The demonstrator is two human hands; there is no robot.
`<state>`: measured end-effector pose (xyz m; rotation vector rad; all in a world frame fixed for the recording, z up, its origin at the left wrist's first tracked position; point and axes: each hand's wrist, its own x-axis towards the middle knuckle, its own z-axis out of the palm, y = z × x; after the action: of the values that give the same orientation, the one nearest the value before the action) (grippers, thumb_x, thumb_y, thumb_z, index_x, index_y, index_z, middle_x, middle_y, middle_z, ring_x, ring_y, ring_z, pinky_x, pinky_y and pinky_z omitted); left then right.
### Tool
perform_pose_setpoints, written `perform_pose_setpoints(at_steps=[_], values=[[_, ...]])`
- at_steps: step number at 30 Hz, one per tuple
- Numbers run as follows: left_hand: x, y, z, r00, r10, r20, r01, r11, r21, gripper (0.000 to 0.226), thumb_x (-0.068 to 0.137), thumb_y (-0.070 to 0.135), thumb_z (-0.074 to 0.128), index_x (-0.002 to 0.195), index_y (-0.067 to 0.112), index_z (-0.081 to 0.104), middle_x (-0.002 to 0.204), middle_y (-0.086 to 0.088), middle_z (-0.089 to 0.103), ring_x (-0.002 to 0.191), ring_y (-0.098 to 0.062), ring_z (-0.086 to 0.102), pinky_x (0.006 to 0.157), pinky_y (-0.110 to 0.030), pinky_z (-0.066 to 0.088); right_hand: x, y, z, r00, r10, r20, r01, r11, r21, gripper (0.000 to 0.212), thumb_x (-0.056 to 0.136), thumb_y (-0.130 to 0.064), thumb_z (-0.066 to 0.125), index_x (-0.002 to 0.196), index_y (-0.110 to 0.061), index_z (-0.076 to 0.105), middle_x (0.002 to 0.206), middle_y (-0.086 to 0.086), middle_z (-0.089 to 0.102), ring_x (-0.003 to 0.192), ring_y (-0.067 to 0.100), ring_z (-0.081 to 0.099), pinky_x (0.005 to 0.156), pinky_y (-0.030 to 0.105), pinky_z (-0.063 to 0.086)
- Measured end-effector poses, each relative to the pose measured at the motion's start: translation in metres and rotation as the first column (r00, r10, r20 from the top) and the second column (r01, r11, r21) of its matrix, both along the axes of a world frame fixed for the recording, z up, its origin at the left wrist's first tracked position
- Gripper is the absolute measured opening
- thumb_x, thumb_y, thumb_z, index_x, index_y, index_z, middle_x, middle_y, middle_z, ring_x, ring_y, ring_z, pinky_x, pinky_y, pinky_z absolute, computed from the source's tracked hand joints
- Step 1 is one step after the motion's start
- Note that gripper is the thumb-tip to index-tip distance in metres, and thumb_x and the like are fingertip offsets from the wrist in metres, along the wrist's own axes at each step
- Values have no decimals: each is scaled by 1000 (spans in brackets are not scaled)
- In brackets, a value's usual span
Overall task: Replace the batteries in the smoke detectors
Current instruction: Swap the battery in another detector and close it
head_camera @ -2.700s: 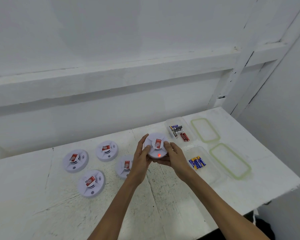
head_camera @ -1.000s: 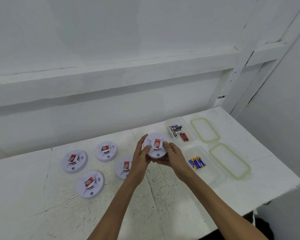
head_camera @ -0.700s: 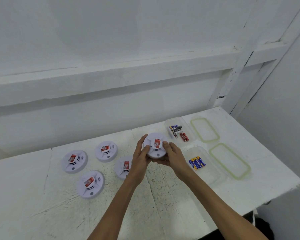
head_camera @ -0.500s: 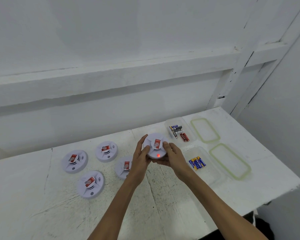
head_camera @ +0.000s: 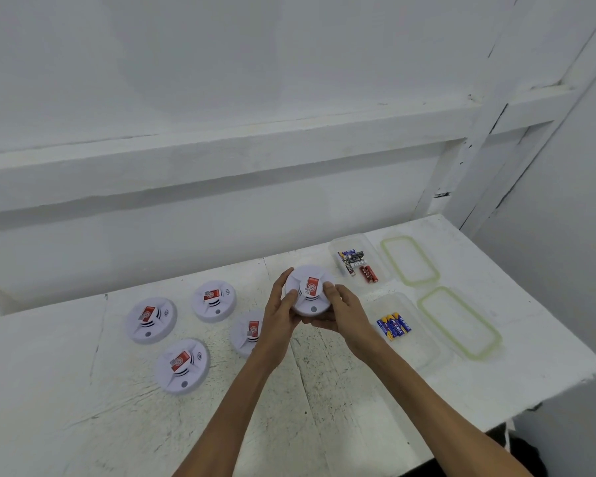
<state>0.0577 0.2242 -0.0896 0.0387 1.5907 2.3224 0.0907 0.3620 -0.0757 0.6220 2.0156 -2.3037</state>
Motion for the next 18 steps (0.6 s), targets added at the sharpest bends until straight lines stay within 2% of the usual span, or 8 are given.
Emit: perform_pose_setpoints(at_steps=[4,11,13,15,18], values=[[-3,-3,0,1000,12,-3,-12,1000,1,41,107,12,46,146,23,48,139,0,64,123,-22,65,94,-36,57,-4,-1,-1,1000,1,0,-1,1000,-3,38,103,-41,49,122,-10,60,114,12,71,93,27,74,76,38,63],[-13,-10,-1,999,28,-25,-29,999,-46,42,108,14,46,149,22,45,141,-3,62,125,-24,64,102,-44,54,-17,-9,-3,1000,15,1,-15,1000,-19,37,103,-41,49,120,-11,61,114,12,72,94,26,74,76,38,63],[-19,-14,0,999,21,-37,-24,996,-80,41,108,16,46,148,24,46,142,-2,62,125,-23,63,102,-44,54,-25,-11,-3,1000,15,2,-15,1000,-24,36,103,-40,49,119,-10,62,113,12,72,93,26,75,74,36,62],[-28,-19,1,999,10,-48,-17,990,-141,39,107,14,46,143,28,49,141,2,61,124,-19,64,97,-38,57,-33,-14,-5,1000,15,11,-14,998,-67,38,103,-39,50,118,-7,62,112,15,71,92,30,74,73,36,62],[-45,-32,1,990,-77,-117,41,959,-280,50,99,9,49,145,27,45,141,4,59,125,-15,62,92,-33,58,-49,-19,-7,999,33,33,-30,995,-99,41,102,-39,53,118,-2,63,114,18,70,92,34,73,79,45,62]])
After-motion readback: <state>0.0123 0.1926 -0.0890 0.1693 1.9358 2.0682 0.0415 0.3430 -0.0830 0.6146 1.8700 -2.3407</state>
